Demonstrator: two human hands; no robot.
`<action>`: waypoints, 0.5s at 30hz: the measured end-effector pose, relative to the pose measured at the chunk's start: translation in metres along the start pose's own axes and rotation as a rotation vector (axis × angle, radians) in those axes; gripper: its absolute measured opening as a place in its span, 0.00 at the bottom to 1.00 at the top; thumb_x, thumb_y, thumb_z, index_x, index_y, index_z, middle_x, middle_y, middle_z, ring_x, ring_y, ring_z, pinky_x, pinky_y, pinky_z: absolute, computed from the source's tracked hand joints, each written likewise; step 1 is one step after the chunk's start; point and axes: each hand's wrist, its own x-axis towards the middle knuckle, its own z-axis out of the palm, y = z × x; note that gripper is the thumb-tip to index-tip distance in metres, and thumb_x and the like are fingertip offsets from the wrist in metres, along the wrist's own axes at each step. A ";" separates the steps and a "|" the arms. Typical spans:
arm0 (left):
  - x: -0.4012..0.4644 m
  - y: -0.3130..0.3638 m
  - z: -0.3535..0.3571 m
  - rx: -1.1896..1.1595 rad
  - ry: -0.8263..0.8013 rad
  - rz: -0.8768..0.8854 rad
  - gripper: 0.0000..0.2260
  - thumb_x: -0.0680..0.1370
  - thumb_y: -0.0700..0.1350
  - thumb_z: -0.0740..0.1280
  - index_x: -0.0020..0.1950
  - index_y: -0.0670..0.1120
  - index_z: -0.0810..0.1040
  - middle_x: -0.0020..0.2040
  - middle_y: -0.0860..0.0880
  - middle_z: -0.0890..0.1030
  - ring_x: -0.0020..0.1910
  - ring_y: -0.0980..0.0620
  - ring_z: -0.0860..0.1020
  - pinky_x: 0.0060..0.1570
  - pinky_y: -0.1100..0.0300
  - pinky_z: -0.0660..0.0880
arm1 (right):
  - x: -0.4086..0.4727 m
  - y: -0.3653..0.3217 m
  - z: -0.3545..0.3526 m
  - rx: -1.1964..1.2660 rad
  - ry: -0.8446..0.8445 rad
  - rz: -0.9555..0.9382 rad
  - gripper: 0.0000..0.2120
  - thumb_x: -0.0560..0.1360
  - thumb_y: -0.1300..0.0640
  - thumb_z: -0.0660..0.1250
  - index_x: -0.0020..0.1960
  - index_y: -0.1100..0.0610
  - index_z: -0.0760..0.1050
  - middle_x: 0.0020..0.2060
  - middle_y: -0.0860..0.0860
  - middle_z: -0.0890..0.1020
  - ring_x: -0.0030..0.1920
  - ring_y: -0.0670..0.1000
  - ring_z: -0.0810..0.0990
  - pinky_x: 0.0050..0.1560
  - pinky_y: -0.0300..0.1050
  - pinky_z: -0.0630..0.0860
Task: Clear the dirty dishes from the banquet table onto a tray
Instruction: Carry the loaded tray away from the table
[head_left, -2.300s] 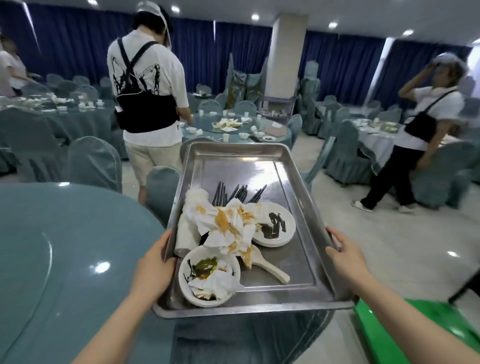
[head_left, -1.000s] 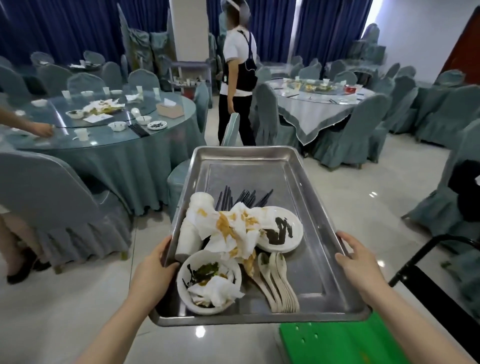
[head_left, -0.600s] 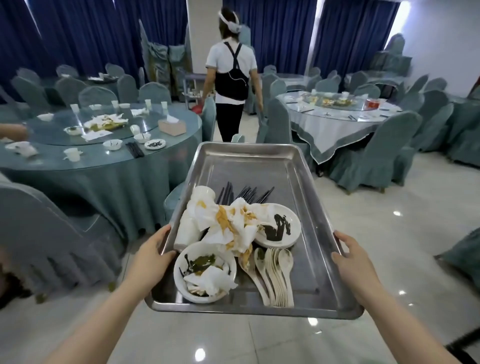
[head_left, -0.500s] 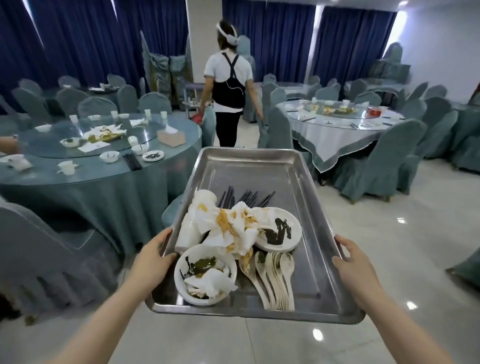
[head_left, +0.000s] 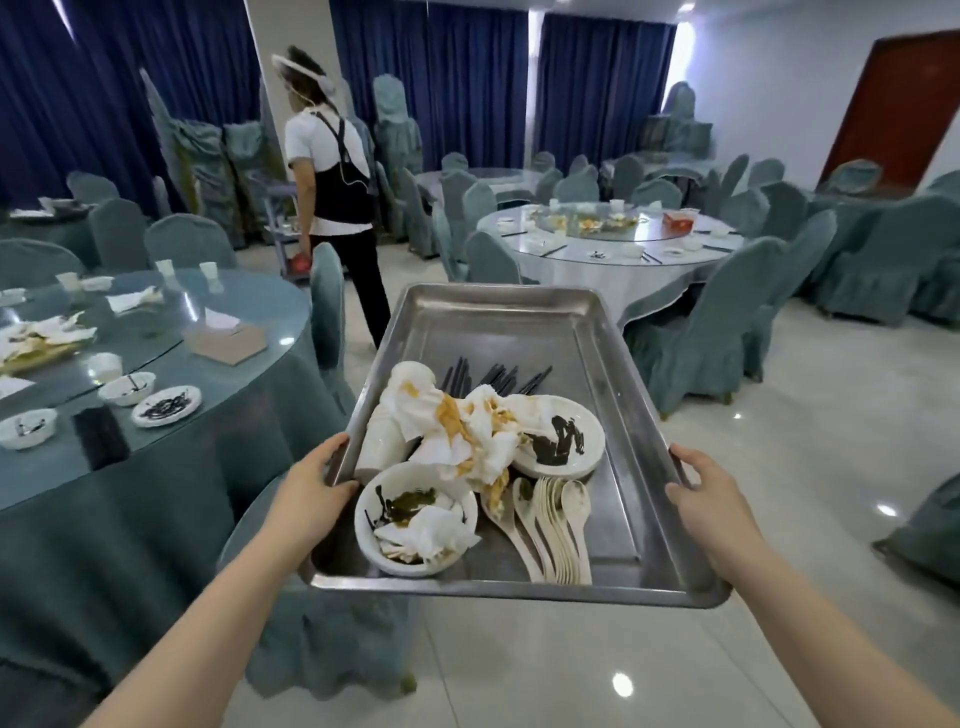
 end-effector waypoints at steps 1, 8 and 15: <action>0.023 0.006 0.009 0.003 -0.001 0.007 0.28 0.75 0.39 0.68 0.73 0.53 0.66 0.67 0.50 0.75 0.63 0.49 0.73 0.60 0.52 0.71 | 0.024 -0.003 0.004 -0.010 0.004 0.004 0.22 0.76 0.61 0.61 0.67 0.45 0.69 0.48 0.45 0.75 0.39 0.41 0.74 0.33 0.38 0.68; 0.212 0.049 0.093 0.047 -0.008 -0.014 0.27 0.75 0.41 0.68 0.73 0.53 0.65 0.66 0.48 0.75 0.62 0.45 0.74 0.59 0.48 0.72 | 0.235 -0.033 0.036 -0.015 -0.011 -0.024 0.23 0.76 0.61 0.61 0.68 0.43 0.68 0.56 0.48 0.76 0.43 0.49 0.75 0.35 0.40 0.69; 0.387 0.084 0.147 0.021 0.073 -0.072 0.29 0.75 0.43 0.68 0.74 0.55 0.63 0.67 0.47 0.75 0.62 0.44 0.74 0.59 0.47 0.71 | 0.436 -0.078 0.085 -0.024 -0.065 -0.100 0.24 0.76 0.63 0.61 0.69 0.45 0.68 0.63 0.47 0.76 0.47 0.47 0.74 0.46 0.42 0.71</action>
